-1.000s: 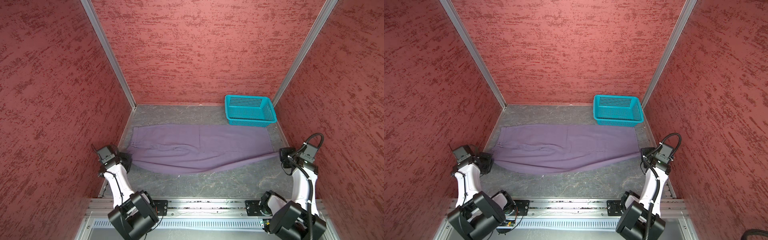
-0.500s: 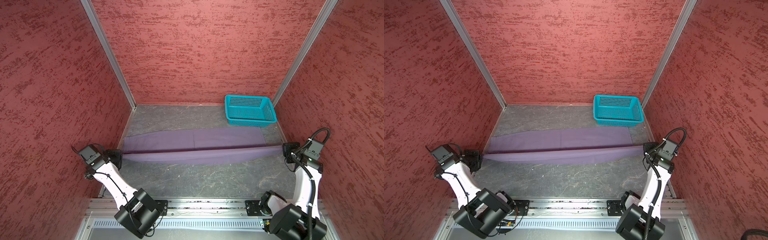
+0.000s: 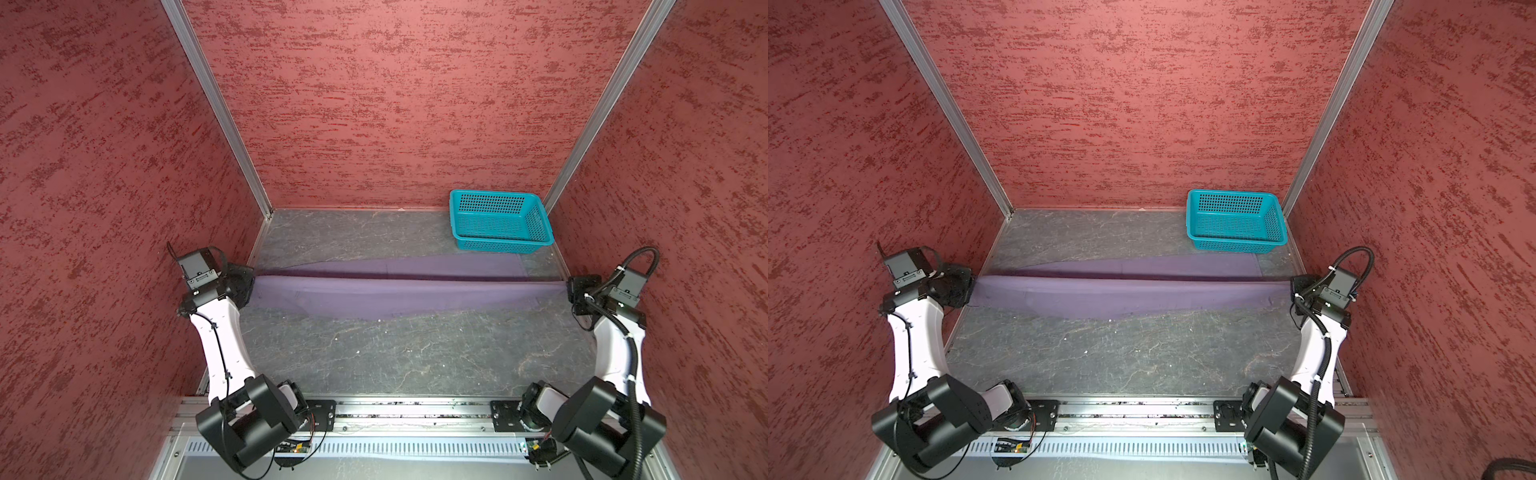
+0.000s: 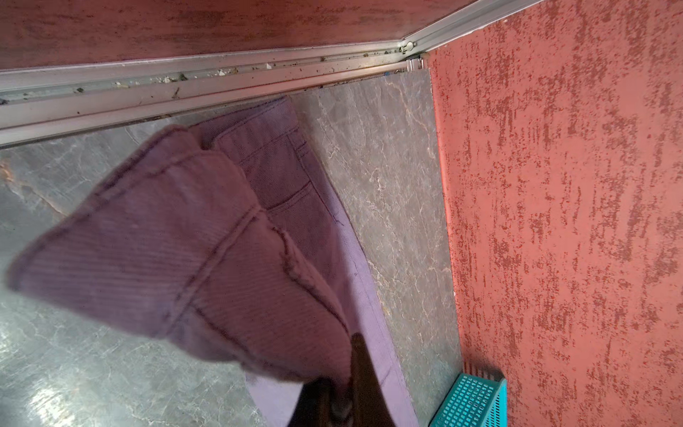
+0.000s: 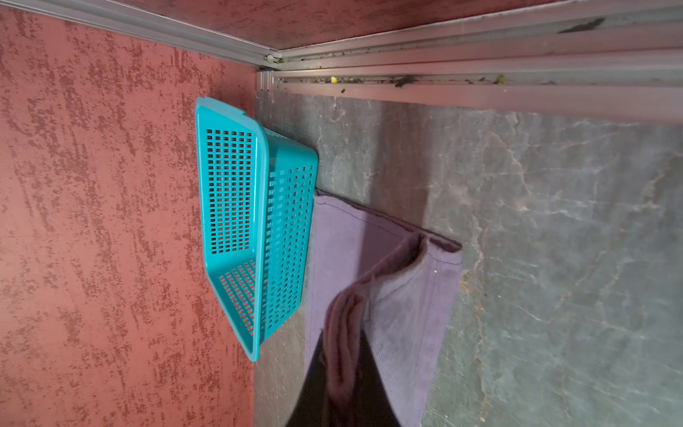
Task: Fold and stack the trousers
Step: Fold the trousers at the center of the table.
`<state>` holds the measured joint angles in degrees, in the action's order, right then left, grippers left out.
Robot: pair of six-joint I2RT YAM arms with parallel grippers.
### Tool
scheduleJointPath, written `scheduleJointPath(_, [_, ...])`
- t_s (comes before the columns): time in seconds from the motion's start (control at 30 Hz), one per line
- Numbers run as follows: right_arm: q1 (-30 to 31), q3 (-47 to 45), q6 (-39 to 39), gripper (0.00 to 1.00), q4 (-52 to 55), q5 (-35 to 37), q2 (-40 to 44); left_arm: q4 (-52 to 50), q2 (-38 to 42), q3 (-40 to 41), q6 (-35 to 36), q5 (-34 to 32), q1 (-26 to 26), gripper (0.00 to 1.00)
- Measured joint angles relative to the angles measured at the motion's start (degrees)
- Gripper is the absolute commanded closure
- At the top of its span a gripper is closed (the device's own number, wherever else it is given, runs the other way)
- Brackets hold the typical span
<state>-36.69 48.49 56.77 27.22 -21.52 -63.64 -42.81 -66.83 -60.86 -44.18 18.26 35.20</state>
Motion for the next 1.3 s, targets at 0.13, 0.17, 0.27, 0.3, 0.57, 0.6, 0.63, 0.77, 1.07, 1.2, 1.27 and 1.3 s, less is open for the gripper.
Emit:
scheduleJointPath(0.13, [0.0, 0.85, 0.02, 1.0, -1.49, -0.35, -3.08, 1.31, -2.86, -0.24, -0.42, -1.92, -3.21, 1.0])
scheduleJointPath(0.17, [0.0, 0.85, 0.02, 1.0, -1.73, -0.33, -3.89, 1.68, -3.43, -0.46, -0.42, -2.6, -4.26, 1.0])
scheduleJointPath(0.27, [0.0, 0.85, 0.02, 1.0, -2.21, -0.31, -5.62, 2.36, -4.11, -0.92, -0.26, -4.17, -5.79, 1.0])
scheduleJointPath(0.3, [0.0, 0.83, 0.02, 1.0, -2.32, -0.31, -5.9, 2.43, -4.11, -0.98, 0.0, -4.74, -5.95, 1.0])
scheduleJointPath(0.57, [0.02, 0.83, 0.0, 1.0, -3.13, -0.63, -7.91, 1.77, -4.9, -1.97, 1.18, -5.66, -5.92, 1.0])
scheduleJointPath(0.6, [0.0, 0.85, -0.02, 1.0, -3.13, -0.72, -7.93, 1.33, -4.85, -2.05, 1.2, -5.97, -5.92, 1.0])
scheduleJointPath(0.63, [0.0, 0.85, -0.11, 1.0, -3.1, -0.79, -7.87, 0.83, -4.79, -2.19, 1.31, -6.16, -5.77, 1.0])
scheduleJointPath(0.77, [-0.13, 0.83, -0.66, 1.0, -1.88, -1.64, -6.6, -1.81, -3.04, -2.38, 1.57, -4.66, -2.21, 1.0])
scheduleJointPath(1.07, [-1.6, -1.11, -0.68, 1.0, 0.11, -3.43, 2.14, -6.75, 4.28, -2.36, 2.64, -0.55, 5.79, 1.0])
scheduleJointPath(1.2, [-1.86, -1.42, -0.17, 1.0, 0.07, -3.43, 0.66, -6.6, 2.93, -2.36, 2.49, -0.42, 4.87, 1.0])
scheduleJointPath(1.27, [-1.95, -1.46, 0.15, 1.0, -0.24, -3.43, -1.14, -6.36, 1.25, -2.36, 2.45, -1.42, 3.41, 1.0])
scheduleJointPath(1.3, [-1.95, -1.51, 0.26, 1.0, -0.46, -3.43, -1.9, -6.21, 0.44, -2.36, 2.43, -1.95, 2.71, 1.0])
